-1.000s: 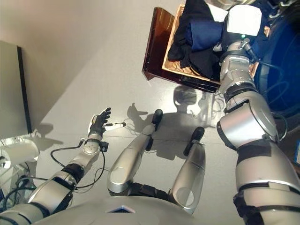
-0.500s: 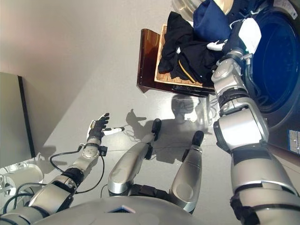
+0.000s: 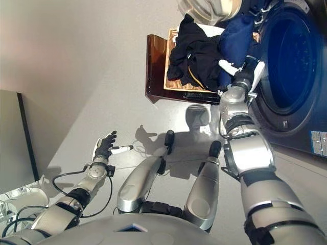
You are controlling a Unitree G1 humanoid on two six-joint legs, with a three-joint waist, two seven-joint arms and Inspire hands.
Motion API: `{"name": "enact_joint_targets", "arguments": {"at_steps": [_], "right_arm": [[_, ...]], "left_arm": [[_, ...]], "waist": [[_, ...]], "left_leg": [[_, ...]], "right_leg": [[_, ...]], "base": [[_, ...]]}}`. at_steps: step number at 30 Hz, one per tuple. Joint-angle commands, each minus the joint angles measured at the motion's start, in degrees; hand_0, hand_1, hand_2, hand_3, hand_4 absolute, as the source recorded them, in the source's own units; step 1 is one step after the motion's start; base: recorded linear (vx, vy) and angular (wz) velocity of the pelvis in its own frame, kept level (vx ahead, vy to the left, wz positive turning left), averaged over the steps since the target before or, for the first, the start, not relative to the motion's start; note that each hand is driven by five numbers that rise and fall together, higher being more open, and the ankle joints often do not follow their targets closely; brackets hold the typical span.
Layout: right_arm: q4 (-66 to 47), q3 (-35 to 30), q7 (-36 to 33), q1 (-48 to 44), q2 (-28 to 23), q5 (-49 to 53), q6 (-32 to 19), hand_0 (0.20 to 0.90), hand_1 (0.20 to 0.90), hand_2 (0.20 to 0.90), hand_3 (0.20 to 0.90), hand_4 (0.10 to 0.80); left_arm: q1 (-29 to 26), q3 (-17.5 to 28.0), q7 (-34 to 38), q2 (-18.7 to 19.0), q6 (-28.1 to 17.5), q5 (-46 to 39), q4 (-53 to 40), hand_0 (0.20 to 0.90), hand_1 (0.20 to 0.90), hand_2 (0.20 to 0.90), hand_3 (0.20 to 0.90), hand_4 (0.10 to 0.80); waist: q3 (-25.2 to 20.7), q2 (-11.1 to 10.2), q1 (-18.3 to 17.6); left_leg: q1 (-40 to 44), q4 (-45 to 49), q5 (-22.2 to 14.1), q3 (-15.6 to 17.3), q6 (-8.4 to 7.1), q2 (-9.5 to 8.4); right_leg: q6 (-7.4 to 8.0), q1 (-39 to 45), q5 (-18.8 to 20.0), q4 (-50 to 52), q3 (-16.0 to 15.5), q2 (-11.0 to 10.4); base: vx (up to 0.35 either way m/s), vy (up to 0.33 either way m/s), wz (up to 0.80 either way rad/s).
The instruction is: Pick up the clothes and place them into the washing machine
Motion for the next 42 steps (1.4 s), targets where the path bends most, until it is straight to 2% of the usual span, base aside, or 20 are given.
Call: {"name": "enact_joint_targets", "arguments": {"at_steps": [1, 5, 6, 10, 16, 22, 26, 29, 30, 31, 34, 38, 39, 41, 42], "right_arm": [[-6.87, 0.0, -1.25, -0.04, -0.37, 2.95, -8.88, 0.2, 0.2, 0.2, 0.2, 0.3], [-10.87, -4.89, -1.91, 3.86, 3.74, 11.22, -14.23, 0.2, 0.2, 0.2, 0.2, 0.3], [-10.89, -4.89, -1.9, 3.86, 3.74, 11.24, -14.24, 0.2, 0.2, 0.2, 0.2, 0.3], [-11.57, -10.75, -1.84, 5.13, 6.34, 21.62, -18.85, 0.2, 0.2, 0.2, 0.2, 0.3], [-10.43, -18.27, 0.13, 5.15, 7.46, 36.49, -23.82, 0.2, 0.2, 0.2, 0.2, 0.3], [-10.76, -23.21, 1.73, 4.46, 6.19, 43.53, -25.9, 0.2, 0.2, 0.2, 0.2, 0.3], [-9.34, -27.19, 1.01, 1.97, 2.31, 47.14, -27.62, 0.2, 0.2, 0.2, 0.2, 0.3], [-8.92, -28.11, -0.36, 0.6, -1.27, 45.82, -27.59, 0.2, 0.2, 0.2, 0.2, 0.3], [-9.12, -28.48, -1.52, -0.42, -4.32, 44.36, -27.54, 0.2, 0.2, 0.2, 0.2, 0.3], [-9.0, -28.45, -1.67, -0.59, -4.59, 44.21, -27.43, 0.2, 0.2, 0.2, 0.2, 0.3], [-9.18, -27.88, -3.63, -3.41, -10.59, 41.35, -27.02, 0.2, 0.2, 0.2, 0.2, 0.3], [-11.4, -24.09, -5.95, -6.82, -18.33, 34.19, -25.19, 0.2, 0.2, 0.2, 0.2, 0.3], [-11.47, -21.41, -6.22, -9.08, -21.4, 31.65, -24.13, 0.2, 0.2, 0.2, 0.2, 0.3], [-11.56, -19.7, -5.72, -10.63, -22.86, 31.01, -23.75, 0.2, 0.2, 0.2, 0.2, 0.3], [-13.03, -16.26, -4.85, -13.0, -25.03, 29.17, -23.06, 0.2, 0.2, 0.2, 0.2, 0.3]], "left_arm": [[0.22, 1.2, 2.73, 0.7, -1.53, 0.96, 3.55, 0.9, 0.9, 0.9, 0.9, 0.8], [0.5, 1.0, 3.64, -0.09, -1.62, 1.41, 3.12, 0.9, 0.9, 0.9, 0.9, 0.8], [0.49, 1.01, 3.64, -0.08, -1.61, 1.41, 3.11, 0.9, 0.9, 0.9, 0.9, 0.8], [0.3, 0.17, 4.24, -0.83, -1.78, 1.22, 2.46, 0.9, 0.9, 0.9, 0.9, 0.8], [0.3, -0.61, 4.14, -1.63, -1.21, 0.9, 2.66, 0.9, 0.9, 0.9, 0.9, 0.8], [0.85, -1.19, 3.15, -2.35, -0.96, -0.14, 2.3, 0.9, 0.9, 0.9, 0.9, 0.8], [1.21, -1.98, 2.11, -3.01, -1.14, -1.32, 1.87, 0.9, 0.9, 0.9, 0.9, 0.8], [1.45, -2.33, 1.46, -3.42, -1.15, -1.42, 2.05, 0.9, 0.9, 0.9, 0.9, 0.8], [2.08, -2.34, 1.08, -3.59, -1.3, -1.67, 1.64, 0.9, 0.9, 0.9, 0.9, 0.8], [2.03, -2.41, 1.04, -3.71, -1.3, -1.69, 1.58, 0.9, 0.9, 0.9, 0.9, 0.8], [2.64, -2.58, 0.33, -3.66, -1.75, -2.25, 0.51, 0.9, 0.9, 0.9, 0.9, 0.8], [3.46, -2.4, -0.25, -3.6, -2.37, -2.93, -0.27, 0.9, 0.9, 0.9, 0.9, 0.8], [3.87, -2.4, -0.52, -3.37, -2.63, -3.35, -0.72, 0.9, 0.9, 0.9, 0.9, 0.8], [4.0, -2.38, -0.66, -3.45, -2.71, -3.46, -0.86, 0.9, 0.9, 0.9, 0.9, 0.8], [4.55, -2.21, -0.91, -3.15, -2.77, -3.69, -1.14, 0.9, 0.9, 0.9, 0.9, 0.8]], "waist": [[-6.53, -1.06, 0.62], [-6.46, -0.39, 0.08], [-6.55, -0.41, 0.11], [-6.56, 0.69, -0.06], [-7.21, 2.15, -0.11], [-7.26, 4.08, -0.15], [-7.45, 6.05, -0.1], [-7.71, 7.53, -0.03], [-7.81, 8.25, -0.16], [-7.84, 8.39, -0.04], [-8.19, 9.62, 0.27], [-8.38, 10.43, 0.41], [-8.55, 10.35, 0.54], [-8.42, 10.52, 0.49], [-8.44, 10.18, 0.51]], "left_leg": [[-1.1, 4.31, -6.24, 0.97, -3.63, -0.76], [-0.87, 4.58, -6.99, 1.37, -3.53, -0.8], [-1.05, 4.44, -6.66, 1.38, -3.52, -0.8], [-0.94, 4.46, -7.19, 1.39, -3.42, -0.99], [-0.62, 4.1, -7.48, 1.37, -3.48, -1.33], [-0.83, 3.83, -7.12, 1.52, -3.53, -1.6], [-0.45, 3.34, -7.43, 1.68, -3.66, -2.0], [-0.68, 2.93, -6.67, 1.75, -3.77, -1.92], [-0.67, 2.91, -6.71, 1.82, -3.83, -1.99], [-0.74, 2.84, -6.58, 1.84, -3.83, -1.98], [-0.68, 2.25, -6.27, 1.97, -4.02, -1.86], [-0.13, 1.51, -6.29, 2.23, -4.4, -1.51], [0.0, 1.19, -6.13, 2.47, -4.54, -1.12], [-0.17, 1.04, -5.61, 2.66, -4.64, -0.9], [0.13, 0.8, -5.85, 2.91, -4.8, -0.5]], "right_leg": [[-1.95, 2.35, 0.74, -4.04, 0.64, 0.4], [-1.91, 2.13, 0.26, -3.81, 1.33, 0.22], [-1.9, 1.99, 0.63, -4.04, 1.34, 0.23], [-1.88, 2.03, 0.07, -3.9, 1.4, -0.16], [-1.84, 2.21, -0.38, -4.04, 1.67, -0.36], [-1.73, 1.7, -0.3, -4.0, 2.1, -0.61], [-1.59, 1.71, -1.07, -3.94, 2.43, -0.94], [-1.61, 1.26, -0.74, -4.15, 2.77, -0.87], [-1.66, 0.97, -1.04, -3.96, 3.16, -0.84], [-1.66, 0.87, -0.92, -4.0, 3.19, -0.82], [-1.61, 0.23, -1.28, -3.61, 3.47, -0.81], [-1.68, -0.36, -2.23, -2.94, 3.85, -0.34], [-1.7, -0.56, -2.33, -2.82, 3.98, -0.05], [-1.79, -0.95, -1.85, -2.84, 4.21, 0.22], [-1.89, -1.47, -2.42, -2.26, 4.34, 0.71]], "base": [[0.0, 0.0, 0.0], [0.012, 0.024, -0.04], [0.001, 0.019, -0.07], [0.0, 0.011, -0.03], [0.0, 0.0, 0.0], [0.004, 0.013, -0.03], [0.002, 0.008, 0.0], [0.001, 0.004, -0.04], [0.011, 0.006, 0.05], [0.0, 0.0, 0.0], [0.02, -0.009, -0.08], [0.021, -0.025, 0.0], [0.014, -0.034, -0.02], [-0.005, -0.052, -0.03], [0.004, -0.059, -0.05]]}}
